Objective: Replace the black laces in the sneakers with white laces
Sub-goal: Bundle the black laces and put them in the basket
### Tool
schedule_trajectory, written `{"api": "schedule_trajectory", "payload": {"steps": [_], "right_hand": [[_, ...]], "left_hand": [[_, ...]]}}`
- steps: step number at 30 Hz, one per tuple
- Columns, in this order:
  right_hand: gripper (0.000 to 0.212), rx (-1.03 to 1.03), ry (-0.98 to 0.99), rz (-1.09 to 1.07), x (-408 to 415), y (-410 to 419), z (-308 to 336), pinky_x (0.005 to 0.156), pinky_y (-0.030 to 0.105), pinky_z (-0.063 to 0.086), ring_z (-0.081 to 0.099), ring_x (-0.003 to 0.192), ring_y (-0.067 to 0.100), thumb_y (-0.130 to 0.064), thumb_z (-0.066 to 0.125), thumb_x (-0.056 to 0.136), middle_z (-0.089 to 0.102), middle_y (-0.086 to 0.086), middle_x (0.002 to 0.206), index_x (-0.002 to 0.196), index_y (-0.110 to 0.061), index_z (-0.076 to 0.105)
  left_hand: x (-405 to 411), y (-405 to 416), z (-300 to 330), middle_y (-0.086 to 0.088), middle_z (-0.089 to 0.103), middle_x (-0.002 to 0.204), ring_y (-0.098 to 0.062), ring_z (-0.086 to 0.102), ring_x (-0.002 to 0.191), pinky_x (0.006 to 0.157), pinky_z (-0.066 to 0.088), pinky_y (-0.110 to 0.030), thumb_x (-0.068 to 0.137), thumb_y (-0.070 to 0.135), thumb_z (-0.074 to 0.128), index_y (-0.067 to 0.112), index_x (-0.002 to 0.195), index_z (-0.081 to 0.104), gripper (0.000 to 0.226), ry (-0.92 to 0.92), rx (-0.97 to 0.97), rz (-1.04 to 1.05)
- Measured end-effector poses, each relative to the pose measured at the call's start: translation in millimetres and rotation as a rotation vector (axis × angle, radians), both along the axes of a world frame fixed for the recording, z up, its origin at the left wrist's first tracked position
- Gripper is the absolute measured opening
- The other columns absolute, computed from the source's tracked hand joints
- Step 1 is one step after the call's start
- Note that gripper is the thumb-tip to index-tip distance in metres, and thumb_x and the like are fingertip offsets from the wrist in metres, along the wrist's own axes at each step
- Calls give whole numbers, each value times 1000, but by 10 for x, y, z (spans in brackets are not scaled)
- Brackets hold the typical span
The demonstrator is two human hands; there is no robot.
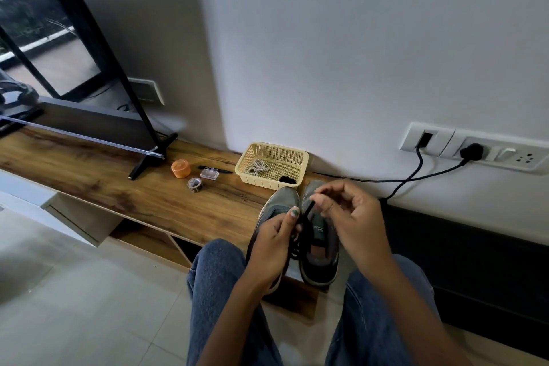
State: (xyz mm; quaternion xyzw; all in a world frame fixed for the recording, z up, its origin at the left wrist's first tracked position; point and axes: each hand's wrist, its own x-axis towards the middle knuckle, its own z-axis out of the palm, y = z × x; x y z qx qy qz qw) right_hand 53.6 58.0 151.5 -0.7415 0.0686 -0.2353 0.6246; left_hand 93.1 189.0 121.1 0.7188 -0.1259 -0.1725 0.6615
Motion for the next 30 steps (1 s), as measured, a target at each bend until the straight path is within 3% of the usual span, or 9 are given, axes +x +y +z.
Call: {"api": "schedule_trajectory", "payload": {"steps": [4, 8, 11, 15, 20, 23, 25, 27, 30], "right_hand": [[7, 177, 64, -122, 93, -28, -130, 69, 25, 53, 66, 72, 14, -4, 68, 84, 70, 9, 81, 88, -9, 64], [23, 357, 270, -133, 116, 29, -285, 66, 31, 52, 66, 73, 23, -10, 72, 82, 73, 4, 75, 97, -13, 55], [15, 458, 407, -68, 106, 34, -371, 61, 34, 43, 57, 70, 29, -10, 69, 85, 72, 7, 74, 94, -13, 57], [6, 425, 470, 13, 66, 0, -395, 75, 43, 44, 62, 81, 31, -9, 65, 88, 72, 16, 85, 92, -7, 69], [14, 295, 515, 139, 19, -32, -350, 80, 43, 46, 64, 92, 36, -21, 62, 92, 72, 15, 94, 90, -15, 75], [21, 294, 541, 190, -5, -67, -280, 86, 41, 50, 66, 90, 26, -30, 61, 91, 72, 11, 92, 89, -15, 76], [31, 279, 536, 236, -27, -63, -248, 80, 34, 49, 61, 83, 20, -44, 67, 81, 70, 8, 88, 92, -15, 75], [41, 268, 530, 255, -50, -46, -229, 76, 31, 47, 57, 81, 18, -52, 69, 71, 68, 7, 87, 93, -18, 75], [46, 336, 521, 292, -49, -50, -233, 82, 38, 46, 61, 86, 29, -52, 64, 80, 69, 20, 94, 96, -11, 74]], "left_hand": [[-22, -23, -1, -4, 54, 71, -13, 51, 68, 63, 42, -20, 91, 45, 43, 14, 73, 58, 38, 66, -88, -75], [-18, -31, -25, -14, 58, 88, -25, 55, 88, 84, 44, -37, 90, 44, 45, 11, 85, 64, 38, 119, -140, -111], [-12, -23, -58, -14, 54, 84, -25, 50, 85, 79, 43, -35, 89, 42, 47, 9, 90, 64, 37, 133, -146, -101], [11, -14, -140, -12, 59, 85, -22, 57, 83, 76, 47, -34, 96, 35, 47, 10, 88, 63, 31, 79, -49, -66], [45, -3, -151, -1, 67, 80, -7, 63, 76, 67, 49, -16, 100, 25, 47, 5, 90, 65, 28, 42, 4, 25], [62, 30, -168, -16, 67, 87, -13, 61, 81, 71, 47, -23, 100, 26, 47, 3, 97, 65, 30, 21, 19, 13], [48, 31, -162, -21, 65, 94, -14, 60, 82, 71, 47, -24, 101, 26, 45, 2, 101, 65, 30, 16, 26, 3], [33, 24, -155, -13, 64, 85, -8, 59, 76, 67, 47, -19, 101, 24, 45, 2, 100, 64, 29, 9, 30, -26], [22, 20, -141, -1, 59, 76, -4, 56, 69, 62, 45, -16, 101, 23, 46, -1, 96, 62, 30, 11, 26, -55]]}}
